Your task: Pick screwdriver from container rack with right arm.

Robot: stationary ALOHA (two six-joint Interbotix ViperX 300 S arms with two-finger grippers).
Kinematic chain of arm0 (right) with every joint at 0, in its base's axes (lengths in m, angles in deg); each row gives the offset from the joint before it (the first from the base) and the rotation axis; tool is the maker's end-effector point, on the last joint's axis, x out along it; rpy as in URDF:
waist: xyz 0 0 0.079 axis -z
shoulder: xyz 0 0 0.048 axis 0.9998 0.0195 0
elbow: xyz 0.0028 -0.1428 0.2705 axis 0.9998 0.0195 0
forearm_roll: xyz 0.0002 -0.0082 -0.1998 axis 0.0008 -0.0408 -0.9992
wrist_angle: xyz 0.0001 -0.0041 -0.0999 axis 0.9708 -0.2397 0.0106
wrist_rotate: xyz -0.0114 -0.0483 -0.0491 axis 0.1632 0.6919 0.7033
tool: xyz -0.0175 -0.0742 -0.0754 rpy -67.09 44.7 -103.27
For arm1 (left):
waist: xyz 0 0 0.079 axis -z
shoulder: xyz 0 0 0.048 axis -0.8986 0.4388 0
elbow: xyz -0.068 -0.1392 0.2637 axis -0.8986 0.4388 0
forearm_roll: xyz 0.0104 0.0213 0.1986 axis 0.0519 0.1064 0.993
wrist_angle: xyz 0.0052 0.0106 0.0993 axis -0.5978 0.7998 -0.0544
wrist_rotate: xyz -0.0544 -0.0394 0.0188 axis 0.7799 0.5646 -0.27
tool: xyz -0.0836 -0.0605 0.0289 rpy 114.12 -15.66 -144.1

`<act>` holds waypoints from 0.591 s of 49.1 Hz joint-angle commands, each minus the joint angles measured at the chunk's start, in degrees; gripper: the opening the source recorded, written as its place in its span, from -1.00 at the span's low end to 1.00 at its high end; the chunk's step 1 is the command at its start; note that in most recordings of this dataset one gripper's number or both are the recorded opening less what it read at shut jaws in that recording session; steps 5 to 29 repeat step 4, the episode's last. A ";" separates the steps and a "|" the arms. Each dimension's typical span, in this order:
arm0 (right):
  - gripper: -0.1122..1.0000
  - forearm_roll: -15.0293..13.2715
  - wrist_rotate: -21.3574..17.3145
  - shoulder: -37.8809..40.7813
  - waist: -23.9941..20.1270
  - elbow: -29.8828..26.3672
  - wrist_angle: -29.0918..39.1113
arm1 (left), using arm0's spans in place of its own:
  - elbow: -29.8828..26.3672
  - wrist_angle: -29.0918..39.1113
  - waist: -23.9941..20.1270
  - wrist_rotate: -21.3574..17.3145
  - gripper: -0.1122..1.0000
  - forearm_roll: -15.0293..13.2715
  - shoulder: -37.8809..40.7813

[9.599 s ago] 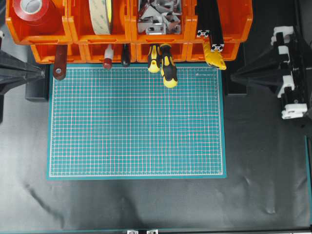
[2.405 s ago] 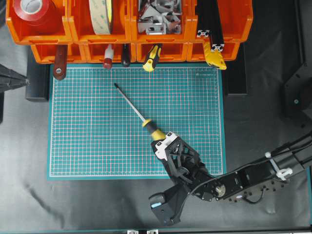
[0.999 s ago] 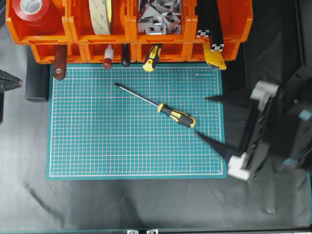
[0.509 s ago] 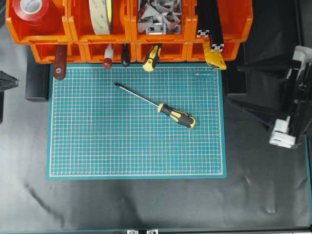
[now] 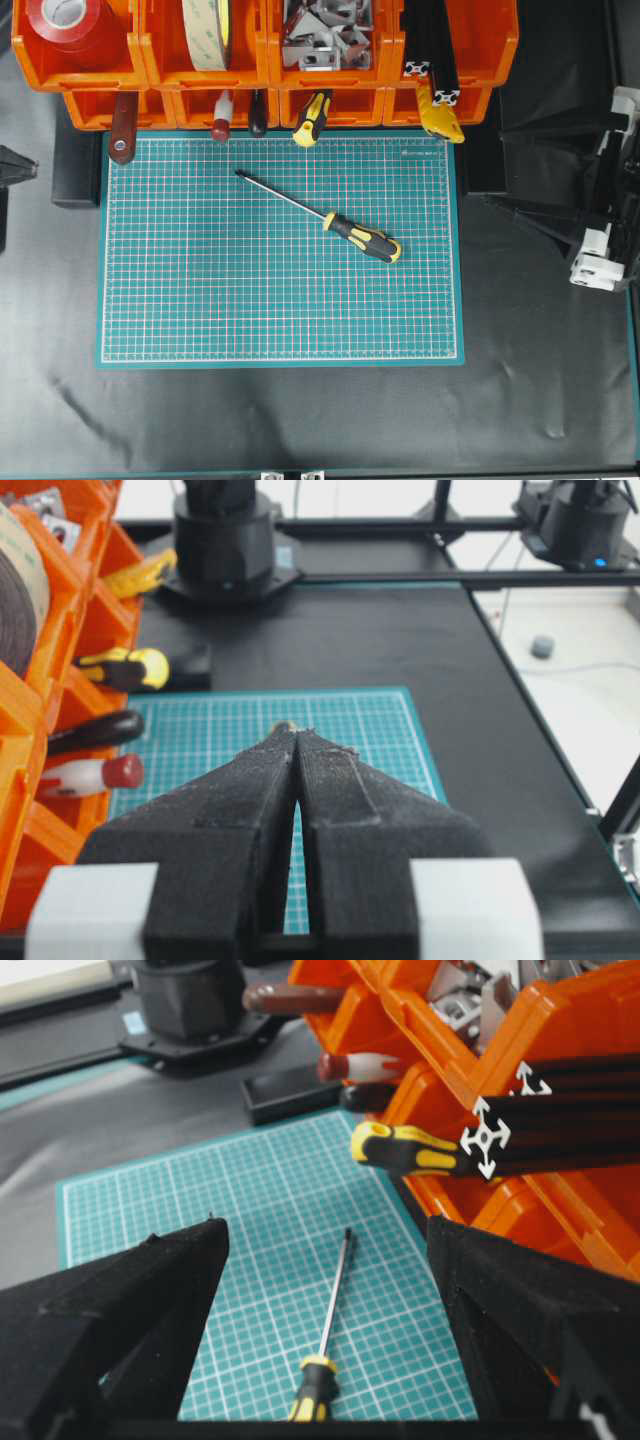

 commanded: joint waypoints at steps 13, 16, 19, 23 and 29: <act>0.59 -0.53 -0.09 0.09 -0.09 -0.44 -0.18 | -1.23 -0.53 0.00 0.26 -0.80 0.18 0.44; 0.59 -0.53 -0.09 0.09 -0.09 -0.44 -0.18 | -1.23 -0.53 0.00 0.26 -0.80 0.18 0.44; 0.59 -0.53 -0.09 0.09 -0.09 -0.44 -0.18 | -1.23 -0.53 0.00 0.26 -0.80 0.18 0.44; 0.59 -0.53 -0.09 0.09 -0.09 -0.44 -0.18 | -1.23 -0.53 0.00 0.26 -0.80 0.18 0.44; 0.59 -0.53 -0.09 0.09 -0.09 -0.44 -0.18 | -1.23 -0.53 0.00 0.26 -0.80 0.18 0.44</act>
